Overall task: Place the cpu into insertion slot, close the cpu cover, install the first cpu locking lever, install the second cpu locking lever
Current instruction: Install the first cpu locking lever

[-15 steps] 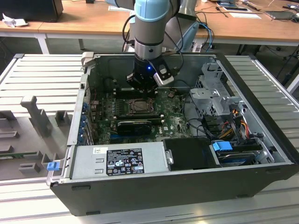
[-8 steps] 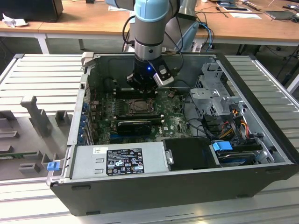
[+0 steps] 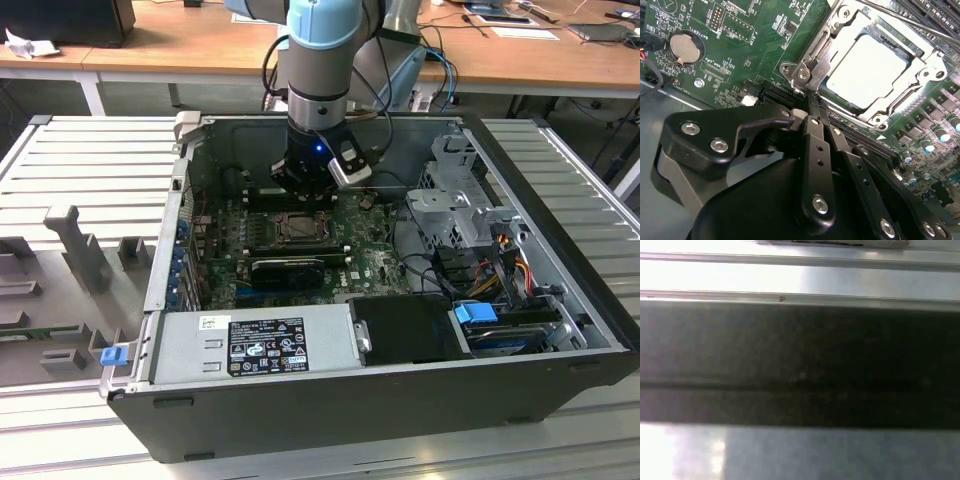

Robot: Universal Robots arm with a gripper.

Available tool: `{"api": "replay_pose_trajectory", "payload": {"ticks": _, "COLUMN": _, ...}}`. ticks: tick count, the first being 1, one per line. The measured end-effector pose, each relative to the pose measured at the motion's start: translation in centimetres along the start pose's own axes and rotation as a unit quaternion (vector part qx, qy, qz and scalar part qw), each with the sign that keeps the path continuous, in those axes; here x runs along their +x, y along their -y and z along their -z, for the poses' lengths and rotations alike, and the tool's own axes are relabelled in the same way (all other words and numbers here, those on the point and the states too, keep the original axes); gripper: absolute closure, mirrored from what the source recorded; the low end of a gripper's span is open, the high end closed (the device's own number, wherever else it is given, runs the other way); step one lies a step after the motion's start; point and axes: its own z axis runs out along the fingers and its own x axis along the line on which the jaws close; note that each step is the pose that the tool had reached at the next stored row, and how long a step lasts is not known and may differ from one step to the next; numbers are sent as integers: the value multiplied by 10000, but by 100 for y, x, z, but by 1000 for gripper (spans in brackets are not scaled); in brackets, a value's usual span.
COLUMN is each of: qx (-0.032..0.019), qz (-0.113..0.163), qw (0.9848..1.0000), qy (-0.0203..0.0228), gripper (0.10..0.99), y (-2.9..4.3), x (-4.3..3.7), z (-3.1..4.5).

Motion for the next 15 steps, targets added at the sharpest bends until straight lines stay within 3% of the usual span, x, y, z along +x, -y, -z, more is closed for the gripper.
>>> {"api": "replay_pose_trajectory", "payload": {"ticks": 5, "qx": 0, "qz": 0, "qw": 10000, "qy": 0, "gripper": 980, "y": -12, "x": -2, "z": 126}}
{"api": "replay_pose_trajectory", "payload": {"ticks": 15, "qx": 0, "qz": 0, "qw": 10000, "qy": 1, "gripper": 980, "y": 44, "x": -2, "z": 134}}
